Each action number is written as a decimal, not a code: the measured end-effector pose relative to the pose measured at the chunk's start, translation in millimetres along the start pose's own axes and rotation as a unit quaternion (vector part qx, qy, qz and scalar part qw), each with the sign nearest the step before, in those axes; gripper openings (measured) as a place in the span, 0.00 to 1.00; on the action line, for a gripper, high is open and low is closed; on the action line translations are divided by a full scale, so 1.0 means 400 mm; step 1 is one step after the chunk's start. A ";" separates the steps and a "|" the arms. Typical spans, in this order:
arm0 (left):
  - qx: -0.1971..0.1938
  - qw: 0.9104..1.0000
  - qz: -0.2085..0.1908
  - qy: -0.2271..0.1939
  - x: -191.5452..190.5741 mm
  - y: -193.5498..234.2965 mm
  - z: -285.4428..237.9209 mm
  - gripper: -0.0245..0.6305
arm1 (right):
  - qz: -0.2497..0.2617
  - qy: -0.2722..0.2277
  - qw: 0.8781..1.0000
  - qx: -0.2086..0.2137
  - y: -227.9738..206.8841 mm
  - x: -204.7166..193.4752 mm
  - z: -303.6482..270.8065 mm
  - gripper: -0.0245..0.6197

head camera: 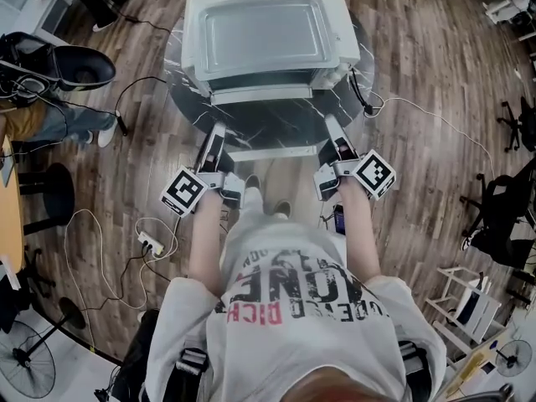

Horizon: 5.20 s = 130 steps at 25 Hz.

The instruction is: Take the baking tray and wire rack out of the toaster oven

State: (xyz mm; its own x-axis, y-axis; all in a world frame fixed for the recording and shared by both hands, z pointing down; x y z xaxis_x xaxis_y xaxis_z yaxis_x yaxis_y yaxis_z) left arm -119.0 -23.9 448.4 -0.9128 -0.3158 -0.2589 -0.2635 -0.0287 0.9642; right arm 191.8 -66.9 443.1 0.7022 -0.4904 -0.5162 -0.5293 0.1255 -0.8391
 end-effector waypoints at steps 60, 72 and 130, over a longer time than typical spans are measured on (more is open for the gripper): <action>0.042 0.989 0.107 0.093 0.034 0.361 -0.338 0.06 | -0.095 -0.063 0.986 -0.120 -0.254 -0.171 -0.448 0.35; 0.081 0.993 0.046 0.077 0.030 0.363 -0.322 0.10 | -0.011 -0.028 0.994 -0.104 -0.238 -0.159 -0.442 0.05; 0.057 0.994 0.006 0.093 -0.130 0.276 0.035 0.06 | 0.016 0.026 0.997 -0.070 -0.175 -0.260 -0.052 0.04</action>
State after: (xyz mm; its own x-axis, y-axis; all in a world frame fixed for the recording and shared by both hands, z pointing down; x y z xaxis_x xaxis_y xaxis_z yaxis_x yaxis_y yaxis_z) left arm -105.0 2.8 567.5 -0.8454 -0.4860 -0.2214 -0.2954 0.0801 0.9520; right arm 145.8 -42.4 559.1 0.6602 -0.5335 -0.5287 -0.6141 0.0220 -0.7890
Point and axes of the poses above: the fingertips, and each gripper's own axes: z backward along the fingers, y to its left, x out of its top, the point moved 5 cm from there along z, backward along the fingers, and after that the axes turned 5 degrees about z, right-handed, at the moved point
